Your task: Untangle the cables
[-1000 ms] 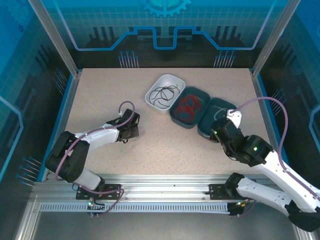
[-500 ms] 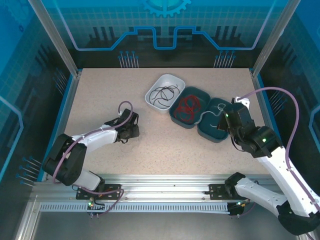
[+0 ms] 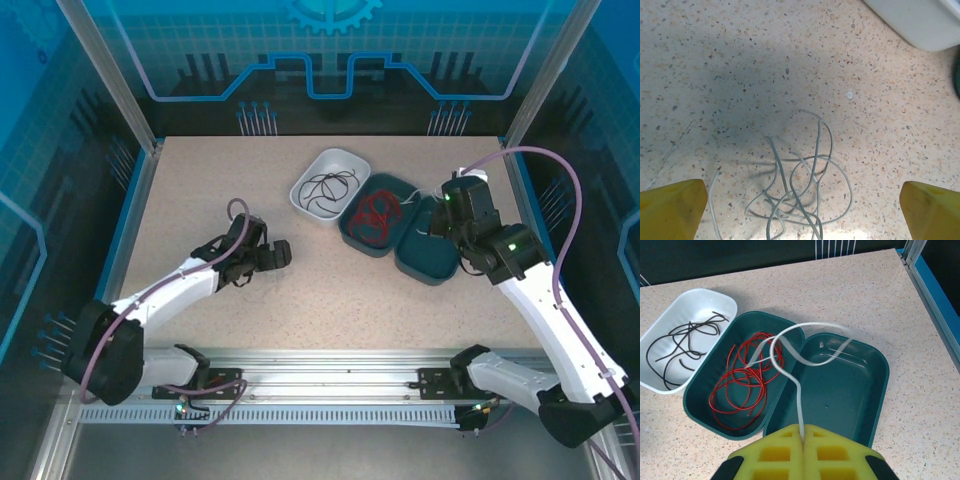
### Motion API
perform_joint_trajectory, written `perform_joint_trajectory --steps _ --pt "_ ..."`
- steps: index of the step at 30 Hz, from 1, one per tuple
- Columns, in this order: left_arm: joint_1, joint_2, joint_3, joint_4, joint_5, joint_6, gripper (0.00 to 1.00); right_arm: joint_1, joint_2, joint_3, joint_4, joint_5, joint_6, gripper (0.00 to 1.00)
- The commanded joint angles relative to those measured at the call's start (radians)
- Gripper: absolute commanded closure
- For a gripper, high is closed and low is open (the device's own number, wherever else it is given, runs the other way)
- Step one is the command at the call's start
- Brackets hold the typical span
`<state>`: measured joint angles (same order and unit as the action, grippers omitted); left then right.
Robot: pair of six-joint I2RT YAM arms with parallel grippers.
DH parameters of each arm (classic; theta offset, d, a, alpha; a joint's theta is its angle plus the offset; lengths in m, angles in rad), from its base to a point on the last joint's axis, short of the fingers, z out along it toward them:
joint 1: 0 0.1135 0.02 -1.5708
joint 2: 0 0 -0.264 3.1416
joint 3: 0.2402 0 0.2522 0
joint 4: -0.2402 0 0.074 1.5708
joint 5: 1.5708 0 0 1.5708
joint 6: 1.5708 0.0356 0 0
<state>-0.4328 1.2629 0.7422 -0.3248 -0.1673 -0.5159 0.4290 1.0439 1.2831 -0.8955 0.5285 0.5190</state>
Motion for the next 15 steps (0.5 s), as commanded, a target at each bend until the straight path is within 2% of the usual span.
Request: perform_joint_trajectory --steps 1,15 --pt "0.006 -0.064 0.031 -0.058 -0.012 0.017 0.01 -0.046 0.008 -0.001 0.035 -0.035 -0.024 0.98" --pt "0.012 -0.154 -0.011 -0.042 -0.062 0.022 0.01 -0.198 0.071 -0.144 0.108 -0.15 -0.036 0.97"
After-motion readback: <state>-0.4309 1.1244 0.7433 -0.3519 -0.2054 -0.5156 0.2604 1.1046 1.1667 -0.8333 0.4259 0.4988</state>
